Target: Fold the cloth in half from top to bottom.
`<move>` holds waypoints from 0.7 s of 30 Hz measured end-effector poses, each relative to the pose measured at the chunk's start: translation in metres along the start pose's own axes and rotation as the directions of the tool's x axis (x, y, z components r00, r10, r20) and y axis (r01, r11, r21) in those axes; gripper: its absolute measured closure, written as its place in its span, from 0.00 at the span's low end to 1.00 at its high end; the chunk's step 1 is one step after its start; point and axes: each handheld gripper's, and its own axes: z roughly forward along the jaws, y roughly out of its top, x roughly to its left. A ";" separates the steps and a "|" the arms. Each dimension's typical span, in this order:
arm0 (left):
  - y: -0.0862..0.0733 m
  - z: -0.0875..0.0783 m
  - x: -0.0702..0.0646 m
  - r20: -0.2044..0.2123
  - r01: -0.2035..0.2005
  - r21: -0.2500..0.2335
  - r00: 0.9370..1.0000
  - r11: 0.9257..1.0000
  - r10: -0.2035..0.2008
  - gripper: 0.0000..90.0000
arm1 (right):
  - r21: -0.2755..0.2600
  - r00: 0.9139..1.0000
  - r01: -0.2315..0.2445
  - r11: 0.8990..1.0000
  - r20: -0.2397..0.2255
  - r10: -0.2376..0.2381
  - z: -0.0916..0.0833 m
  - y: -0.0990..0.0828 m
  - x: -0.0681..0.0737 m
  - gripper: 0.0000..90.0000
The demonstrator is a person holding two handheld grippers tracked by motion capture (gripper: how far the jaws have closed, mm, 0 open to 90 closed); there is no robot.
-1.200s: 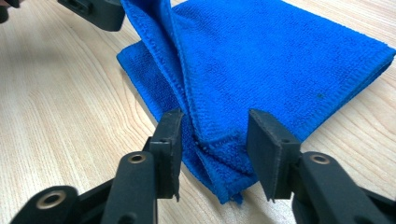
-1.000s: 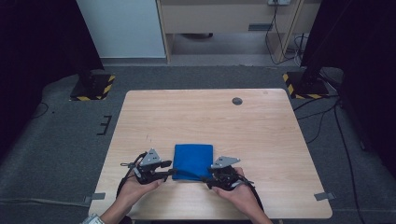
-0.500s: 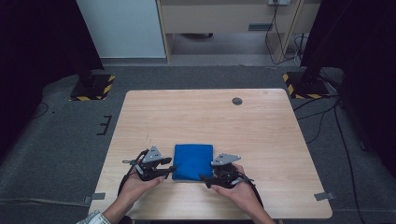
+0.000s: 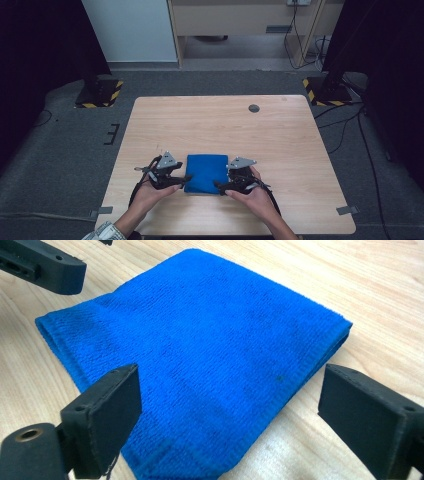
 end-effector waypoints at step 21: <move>0.021 0.004 0.011 -0.033 0.032 0.011 0.999 0.999 -0.031 0.04 | -0.013 0.999 0.053 0.999 0.013 -0.053 -0.003 0.030 -0.007 0.09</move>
